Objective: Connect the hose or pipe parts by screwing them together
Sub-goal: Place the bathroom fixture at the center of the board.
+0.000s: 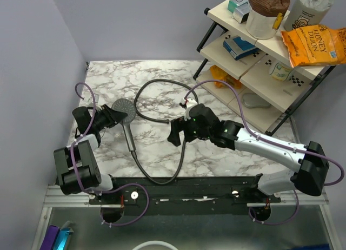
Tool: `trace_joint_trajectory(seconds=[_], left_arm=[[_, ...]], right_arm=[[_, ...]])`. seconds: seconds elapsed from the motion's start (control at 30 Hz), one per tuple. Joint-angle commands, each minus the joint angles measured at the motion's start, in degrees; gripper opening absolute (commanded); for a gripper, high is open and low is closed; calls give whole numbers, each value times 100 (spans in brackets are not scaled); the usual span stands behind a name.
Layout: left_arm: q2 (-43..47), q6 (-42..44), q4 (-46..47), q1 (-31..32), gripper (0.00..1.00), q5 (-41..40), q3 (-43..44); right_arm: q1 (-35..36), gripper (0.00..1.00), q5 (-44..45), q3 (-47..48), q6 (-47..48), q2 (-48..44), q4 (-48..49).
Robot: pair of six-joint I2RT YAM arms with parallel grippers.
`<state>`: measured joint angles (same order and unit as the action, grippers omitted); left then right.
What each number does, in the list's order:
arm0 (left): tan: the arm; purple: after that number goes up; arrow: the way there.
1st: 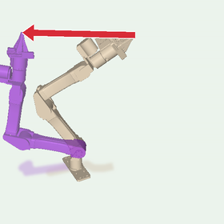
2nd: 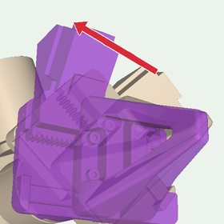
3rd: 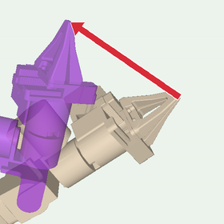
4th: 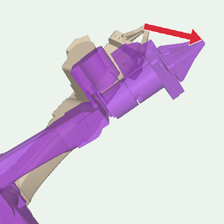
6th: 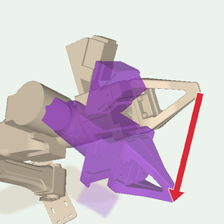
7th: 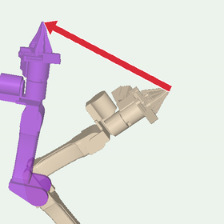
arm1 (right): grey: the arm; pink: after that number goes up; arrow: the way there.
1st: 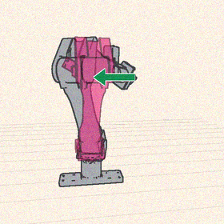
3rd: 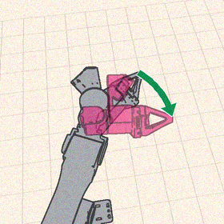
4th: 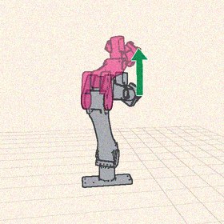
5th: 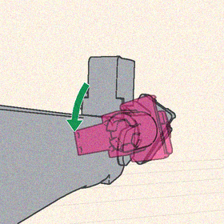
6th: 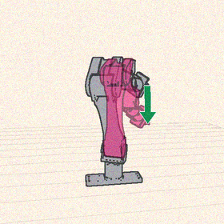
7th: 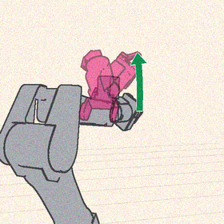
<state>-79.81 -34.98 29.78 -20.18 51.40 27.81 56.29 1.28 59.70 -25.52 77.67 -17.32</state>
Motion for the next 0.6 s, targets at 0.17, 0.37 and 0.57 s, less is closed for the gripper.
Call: trace_joint_trajectory(seconds=[0.17,0.37,0.57], left_arm=[[-307,703,-561,-65,52,-552,339],[-535,712,-903,-91,73,-631,716],[-211,1089,-1851,-161,73,-753,1068]], right_arm=[[31,100,320,41,-182,-41,-333],[31,100,382,59,-225,-41,-430],[40,100,793,77,-348,-6,-684]])
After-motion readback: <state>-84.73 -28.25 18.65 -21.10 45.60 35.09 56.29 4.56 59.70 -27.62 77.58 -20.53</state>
